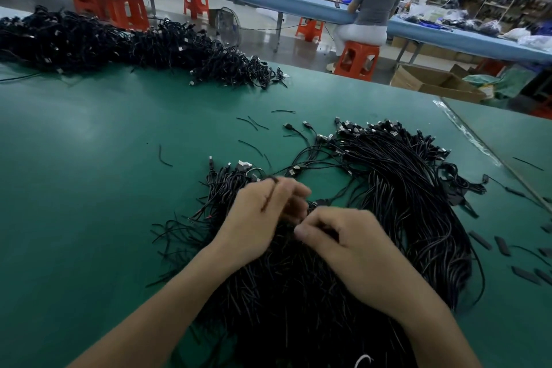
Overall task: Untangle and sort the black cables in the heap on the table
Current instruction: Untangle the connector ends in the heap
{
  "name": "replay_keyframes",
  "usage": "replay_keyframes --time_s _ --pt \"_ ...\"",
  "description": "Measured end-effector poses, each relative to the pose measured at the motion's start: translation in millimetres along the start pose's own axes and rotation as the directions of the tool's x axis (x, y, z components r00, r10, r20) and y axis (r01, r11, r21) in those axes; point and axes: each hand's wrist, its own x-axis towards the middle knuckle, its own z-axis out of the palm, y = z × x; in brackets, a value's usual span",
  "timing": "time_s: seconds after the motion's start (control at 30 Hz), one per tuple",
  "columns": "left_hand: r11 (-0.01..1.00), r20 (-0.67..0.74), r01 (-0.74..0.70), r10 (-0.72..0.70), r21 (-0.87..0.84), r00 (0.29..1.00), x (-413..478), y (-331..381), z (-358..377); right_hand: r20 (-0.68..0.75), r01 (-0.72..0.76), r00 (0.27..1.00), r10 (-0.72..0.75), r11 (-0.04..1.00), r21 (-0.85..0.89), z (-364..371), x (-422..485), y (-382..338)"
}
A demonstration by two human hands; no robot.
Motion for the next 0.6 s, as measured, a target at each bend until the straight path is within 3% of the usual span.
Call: replay_keyframes --time_s 0.07,0.17,0.27,0.33,0.4,0.5,0.6 --pt "0.993 0.214 0.07 -0.09 0.098 0.973 -6 4 1 -0.115 0.023 0.993 -0.022 1.0 0.01 -8 3 1" --pt "0.94 0.414 0.341 -0.311 0.0 0.856 -12 11 2 -0.212 0.078 0.976 -0.055 0.992 0.103 -13 7 3" --pt "0.812 0.56 0.571 -0.419 -0.122 0.715 -10 14 -3 -0.283 0.085 0.958 -0.039 0.984 0.154 -6 10 7" --pt "0.695 0.637 0.666 -0.39 -0.27 0.665 -8 18 -7 -0.311 0.048 0.95 -0.008 0.991 0.123 1 10 10" --pt "0.579 0.676 0.676 -0.27 -0.455 0.686 -6 18 -11 -0.308 0.022 0.951 0.014 0.993 0.113 7 9 12" --pt "0.388 0.598 0.601 -0.144 -0.699 0.788 -2 21 -12 -0.184 -0.007 0.983 0.029 0.993 0.121 11 7 12" --pt "0.392 0.365 0.422 -0.214 -0.817 0.906 2 23 -5 0.025 -0.03 0.999 0.029 0.998 0.054 11 3 7"
